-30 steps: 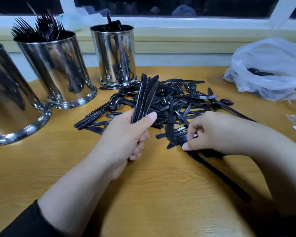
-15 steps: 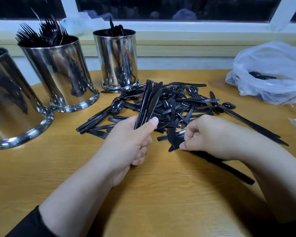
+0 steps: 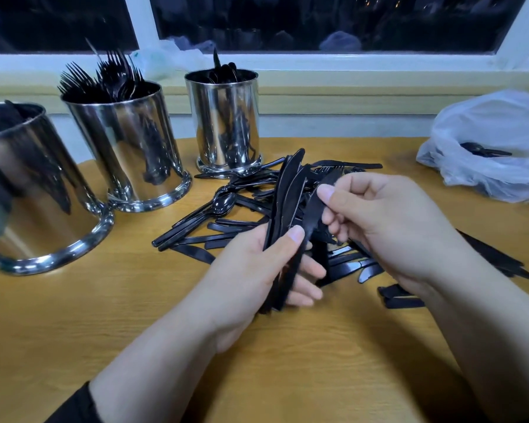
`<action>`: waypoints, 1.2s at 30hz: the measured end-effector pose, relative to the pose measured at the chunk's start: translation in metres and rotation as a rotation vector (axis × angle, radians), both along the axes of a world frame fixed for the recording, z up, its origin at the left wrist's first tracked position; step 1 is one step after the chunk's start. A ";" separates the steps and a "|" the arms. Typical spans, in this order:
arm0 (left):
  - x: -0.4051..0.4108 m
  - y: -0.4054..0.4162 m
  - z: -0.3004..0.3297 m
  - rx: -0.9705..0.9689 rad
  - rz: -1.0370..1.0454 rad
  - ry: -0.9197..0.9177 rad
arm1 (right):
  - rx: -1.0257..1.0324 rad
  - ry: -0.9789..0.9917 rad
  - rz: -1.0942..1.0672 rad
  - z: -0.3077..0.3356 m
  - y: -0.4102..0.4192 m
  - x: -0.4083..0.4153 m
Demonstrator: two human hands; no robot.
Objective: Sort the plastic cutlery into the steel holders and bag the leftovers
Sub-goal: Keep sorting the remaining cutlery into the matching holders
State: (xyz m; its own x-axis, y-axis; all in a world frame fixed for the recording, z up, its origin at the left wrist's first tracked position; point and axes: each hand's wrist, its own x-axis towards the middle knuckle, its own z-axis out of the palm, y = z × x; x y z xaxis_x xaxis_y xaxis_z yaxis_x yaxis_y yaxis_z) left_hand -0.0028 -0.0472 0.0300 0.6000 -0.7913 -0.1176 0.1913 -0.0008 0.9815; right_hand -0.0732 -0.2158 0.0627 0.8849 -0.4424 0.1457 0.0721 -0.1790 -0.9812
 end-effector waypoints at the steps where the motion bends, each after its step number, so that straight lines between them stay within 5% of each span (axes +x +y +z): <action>1: -0.001 0.001 0.001 -0.004 -0.013 0.007 | 0.023 -0.023 -0.017 -0.001 0.002 0.002; 13: 0.006 0.007 0.004 0.044 -0.126 0.023 | 0.273 -0.019 0.164 -0.004 0.016 0.012; 36: 0.009 0.014 0.004 0.142 -0.275 -0.007 | 0.069 0.007 0.187 -0.009 0.012 0.011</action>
